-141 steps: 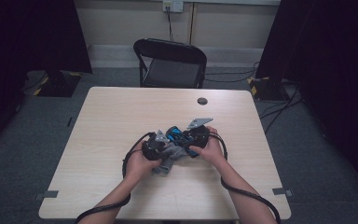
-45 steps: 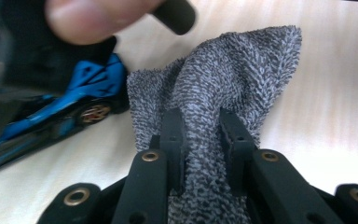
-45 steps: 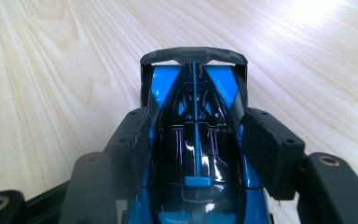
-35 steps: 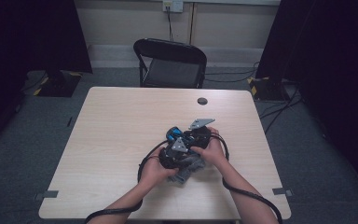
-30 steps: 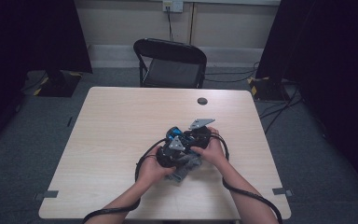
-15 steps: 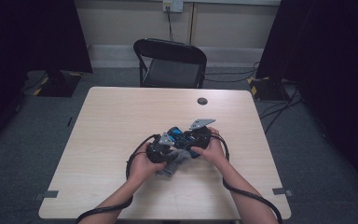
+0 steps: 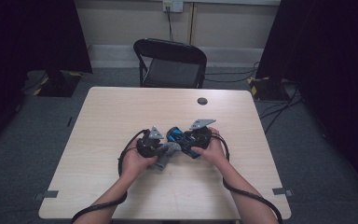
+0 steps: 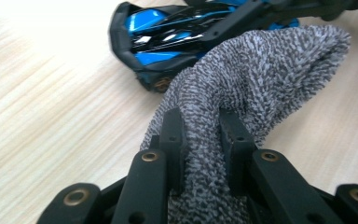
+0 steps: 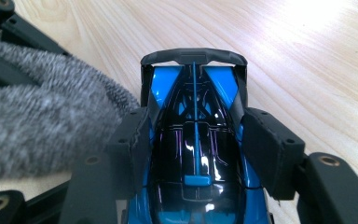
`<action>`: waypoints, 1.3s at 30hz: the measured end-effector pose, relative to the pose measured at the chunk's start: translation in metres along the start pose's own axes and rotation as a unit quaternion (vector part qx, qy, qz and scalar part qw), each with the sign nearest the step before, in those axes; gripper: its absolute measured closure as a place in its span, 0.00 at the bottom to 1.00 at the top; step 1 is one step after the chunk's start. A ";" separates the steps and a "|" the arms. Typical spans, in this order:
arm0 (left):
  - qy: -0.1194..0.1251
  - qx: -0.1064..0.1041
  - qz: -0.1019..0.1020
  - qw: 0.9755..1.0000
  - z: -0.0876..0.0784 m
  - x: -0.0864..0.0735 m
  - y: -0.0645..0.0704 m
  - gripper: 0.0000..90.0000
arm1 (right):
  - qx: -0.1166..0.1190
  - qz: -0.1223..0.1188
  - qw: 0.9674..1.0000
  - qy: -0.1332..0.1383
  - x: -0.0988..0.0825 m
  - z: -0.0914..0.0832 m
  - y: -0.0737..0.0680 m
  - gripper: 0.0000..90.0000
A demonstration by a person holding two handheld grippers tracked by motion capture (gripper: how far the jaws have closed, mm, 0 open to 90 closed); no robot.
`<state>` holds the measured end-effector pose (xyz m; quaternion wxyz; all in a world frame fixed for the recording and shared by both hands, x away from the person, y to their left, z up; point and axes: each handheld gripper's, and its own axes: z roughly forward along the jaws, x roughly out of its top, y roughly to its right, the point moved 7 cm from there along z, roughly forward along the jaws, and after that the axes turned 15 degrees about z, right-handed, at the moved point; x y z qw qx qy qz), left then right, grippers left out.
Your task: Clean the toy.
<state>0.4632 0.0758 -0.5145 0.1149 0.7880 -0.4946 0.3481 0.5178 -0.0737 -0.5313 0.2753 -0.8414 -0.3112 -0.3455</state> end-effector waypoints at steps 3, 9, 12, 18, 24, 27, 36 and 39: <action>-0.003 0.008 0.000 1.000 -0.001 -0.001 -0.004 0.83 | 0.000 0.000 1.000 0.000 0.000 0.000 0.000 0.48; -0.002 0.018 -0.007 1.000 -0.004 -0.002 -0.012 0.83 | 0.001 0.000 1.000 0.000 0.000 0.000 0.000 0.48; -0.003 0.023 -0.010 1.000 -0.004 -0.003 -0.016 0.83 | 0.001 0.000 1.000 0.000 0.000 0.000 0.000 0.48; -0.006 0.035 -0.016 0.999 -0.007 -0.006 -0.023 0.83 | -0.001 -0.003 1.000 -0.001 0.000 0.000 0.000 0.48; -0.007 0.050 -0.030 0.998 -0.012 -0.014 -0.034 0.83 | -0.001 -0.002 1.000 -0.001 0.000 0.000 0.000 0.48; -0.009 0.057 -0.032 0.998 -0.015 -0.016 -0.039 0.83 | -0.001 -0.002 1.000 0.000 0.000 0.000 0.000 0.48; -0.001 0.072 -0.053 0.996 -0.025 -0.025 -0.054 0.83 | -0.001 -0.001 1.000 0.000 0.000 0.000 0.000 0.48; -0.001 0.074 -0.056 0.996 -0.029 -0.028 -0.056 0.83 | -0.001 -0.001 1.000 -0.001 0.000 0.000 0.000 0.48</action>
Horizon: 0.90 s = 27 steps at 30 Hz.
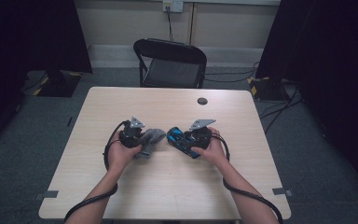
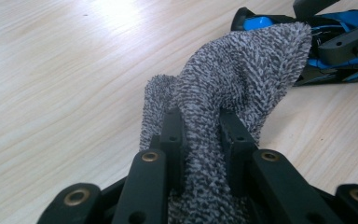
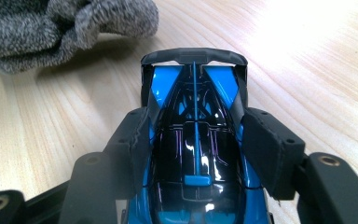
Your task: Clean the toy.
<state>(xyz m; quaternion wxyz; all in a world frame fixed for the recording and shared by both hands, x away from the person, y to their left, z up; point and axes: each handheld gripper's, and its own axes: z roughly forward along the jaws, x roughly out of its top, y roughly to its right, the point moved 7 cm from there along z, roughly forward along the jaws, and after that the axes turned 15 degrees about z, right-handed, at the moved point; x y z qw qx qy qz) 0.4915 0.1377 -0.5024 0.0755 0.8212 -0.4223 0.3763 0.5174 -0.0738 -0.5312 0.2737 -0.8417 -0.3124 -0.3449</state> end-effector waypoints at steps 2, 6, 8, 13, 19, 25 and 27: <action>0.003 0.000 -0.004 1.000 -0.002 -0.001 -0.001 0.83 | 0.000 0.000 1.000 0.000 0.000 0.000 0.000 0.48; 0.006 -0.008 0.001 1.000 -0.005 -0.002 0.005 0.83 | 0.000 0.001 1.000 0.001 0.000 0.000 0.000 0.48; 0.010 -0.011 0.009 1.000 -0.007 -0.001 0.010 0.83 | 0.001 0.001 1.000 0.001 0.000 0.000 0.000 0.48; 0.024 -0.034 0.030 0.999 -0.010 0.006 0.033 0.83 | 0.000 0.000 1.000 -0.001 0.000 0.000 0.000 0.48; 0.040 -0.061 0.063 0.995 -0.013 0.023 0.063 0.83 | 0.001 0.001 1.000 0.002 0.000 0.000 0.000 0.48; 0.044 -0.095 0.092 0.990 -0.008 0.033 0.093 0.83 | 0.001 0.003 1.000 0.002 0.000 0.000 0.000 0.48; 0.044 -0.108 0.098 0.988 -0.005 0.035 0.103 0.83 | 0.001 0.003 1.000 0.003 0.000 0.000 0.000 0.48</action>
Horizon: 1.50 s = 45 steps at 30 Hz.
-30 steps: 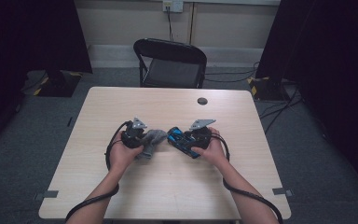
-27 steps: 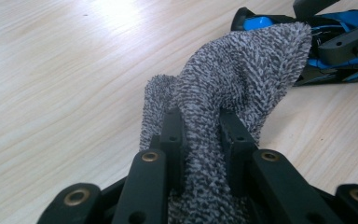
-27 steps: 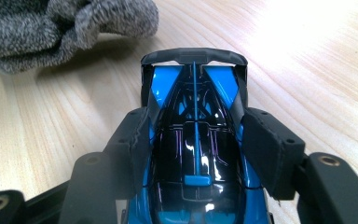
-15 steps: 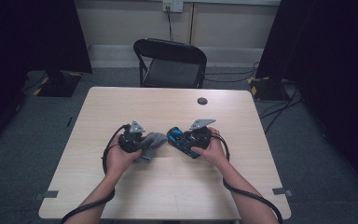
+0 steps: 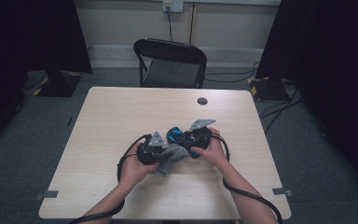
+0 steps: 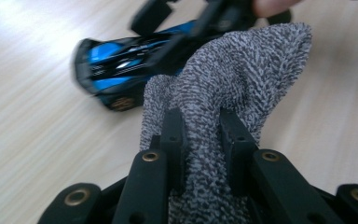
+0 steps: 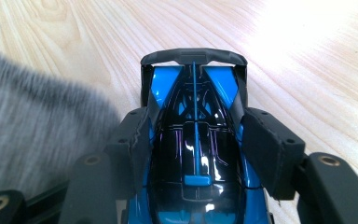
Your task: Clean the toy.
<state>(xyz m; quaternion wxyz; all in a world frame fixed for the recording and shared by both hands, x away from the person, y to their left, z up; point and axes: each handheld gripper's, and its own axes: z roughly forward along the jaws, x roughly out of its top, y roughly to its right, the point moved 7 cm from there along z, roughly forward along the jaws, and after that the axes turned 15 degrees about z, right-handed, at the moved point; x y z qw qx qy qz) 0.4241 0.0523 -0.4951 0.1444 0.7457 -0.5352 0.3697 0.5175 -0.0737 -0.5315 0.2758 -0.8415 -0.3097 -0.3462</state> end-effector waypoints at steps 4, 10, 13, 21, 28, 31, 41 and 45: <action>-0.002 -0.014 0.017 1.000 0.007 0.005 0.012 0.83 | 0.001 0.000 1.000 0.001 0.000 0.000 0.000 0.48; -0.008 -0.036 0.034 0.999 0.019 0.011 0.028 0.82 | 0.002 -0.001 1.000 0.001 0.000 0.000 0.001 0.48; -0.009 -0.046 0.040 0.998 0.024 0.014 0.035 0.82 | 0.002 0.000 1.000 0.002 0.000 0.000 0.001 0.48; -0.004 -0.069 0.053 0.996 0.041 0.027 0.049 0.82 | 0.002 -0.001 1.000 0.003 0.000 0.000 0.000 0.48; -0.010 -0.064 0.047 0.997 0.055 0.030 0.042 0.82 | 0.003 -0.001 1.000 0.004 -0.001 0.000 0.000 0.48; -0.015 -0.066 0.048 0.997 0.057 0.028 0.041 0.82 | 0.003 -0.001 1.000 0.005 -0.001 0.000 0.001 0.48; -0.022 -0.050 0.035 0.998 0.051 0.020 0.027 0.82 | 0.003 -0.002 1.000 0.004 -0.001 -0.001 0.000 0.48; -0.027 -0.043 0.032 0.998 0.047 0.015 0.021 0.82 | 0.003 -0.002 1.000 0.004 -0.001 -0.001 0.000 0.48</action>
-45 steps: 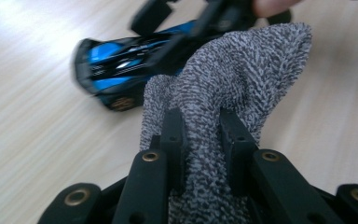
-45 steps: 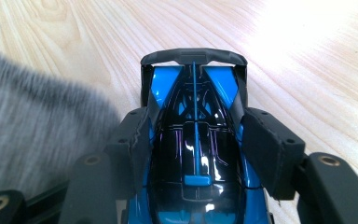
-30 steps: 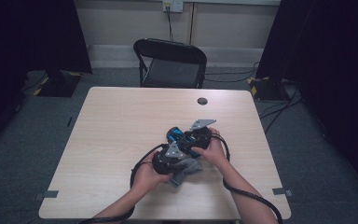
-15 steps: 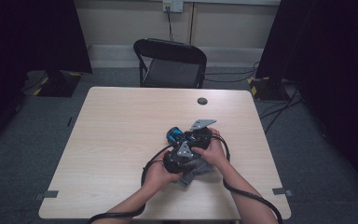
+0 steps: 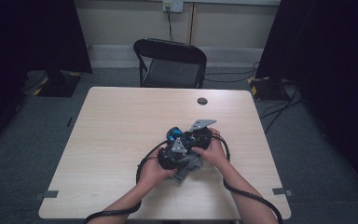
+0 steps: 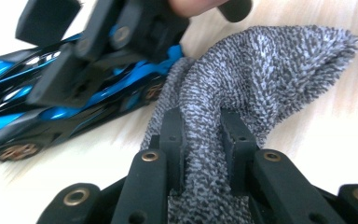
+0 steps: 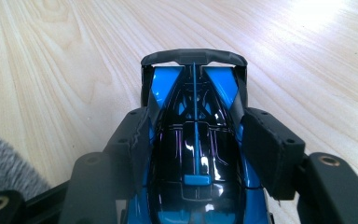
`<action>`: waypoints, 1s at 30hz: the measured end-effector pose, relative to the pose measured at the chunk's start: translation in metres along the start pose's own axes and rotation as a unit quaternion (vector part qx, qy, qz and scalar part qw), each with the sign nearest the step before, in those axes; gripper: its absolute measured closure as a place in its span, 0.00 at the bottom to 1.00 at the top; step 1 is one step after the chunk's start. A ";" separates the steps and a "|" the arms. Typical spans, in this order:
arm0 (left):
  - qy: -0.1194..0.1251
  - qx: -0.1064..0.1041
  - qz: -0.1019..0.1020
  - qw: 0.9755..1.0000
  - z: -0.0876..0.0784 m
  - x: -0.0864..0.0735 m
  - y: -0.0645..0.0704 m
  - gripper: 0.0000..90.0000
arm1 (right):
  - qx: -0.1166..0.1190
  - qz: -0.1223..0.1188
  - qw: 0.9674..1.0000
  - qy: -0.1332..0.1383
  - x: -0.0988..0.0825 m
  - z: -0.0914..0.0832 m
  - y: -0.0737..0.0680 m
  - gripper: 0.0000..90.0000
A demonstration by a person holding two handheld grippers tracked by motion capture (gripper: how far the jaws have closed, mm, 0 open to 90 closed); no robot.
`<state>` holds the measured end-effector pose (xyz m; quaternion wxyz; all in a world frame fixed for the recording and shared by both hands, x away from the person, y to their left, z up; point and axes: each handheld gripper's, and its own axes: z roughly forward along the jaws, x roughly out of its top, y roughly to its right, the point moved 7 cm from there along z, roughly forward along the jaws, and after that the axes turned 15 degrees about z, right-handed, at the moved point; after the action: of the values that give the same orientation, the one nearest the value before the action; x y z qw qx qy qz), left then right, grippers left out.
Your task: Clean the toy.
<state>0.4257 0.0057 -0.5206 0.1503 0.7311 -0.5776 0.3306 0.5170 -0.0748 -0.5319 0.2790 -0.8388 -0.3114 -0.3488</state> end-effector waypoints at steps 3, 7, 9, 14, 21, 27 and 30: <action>-0.004 0.009 -0.001 1.000 -0.004 -0.005 -0.005 0.82 | -0.001 -0.001 1.000 0.000 0.000 0.000 0.000 0.48; -0.011 0.020 0.003 1.000 -0.008 -0.010 -0.011 0.82 | 0.000 0.000 1.000 -0.001 0.000 0.000 0.000 0.48; -0.013 0.026 -0.001 1.000 -0.009 -0.012 -0.015 0.82 | -0.001 -0.001 1.000 -0.001 0.000 0.000 0.000 0.48; -0.015 0.030 -0.010 0.999 -0.012 -0.018 -0.022 0.82 | 0.000 -0.001 1.000 -0.001 0.000 0.000 0.000 0.48; -0.019 0.046 -0.026 0.998 -0.018 -0.027 -0.033 0.82 | 0.000 -0.001 1.000 -0.001 0.000 0.000 0.000 0.48; -0.017 0.059 -0.052 0.997 -0.023 -0.036 -0.044 0.82 | 0.000 -0.001 1.000 0.000 0.000 0.000 0.000 0.48; -0.020 0.060 -0.053 0.997 -0.025 -0.039 -0.048 0.82 | -0.001 -0.001 1.000 -0.001 0.000 0.000 0.000 0.48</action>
<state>0.4585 0.0631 -0.5199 0.1120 0.7751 -0.5196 0.3417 0.5171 -0.0744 -0.5317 0.2775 -0.8390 -0.3124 -0.3487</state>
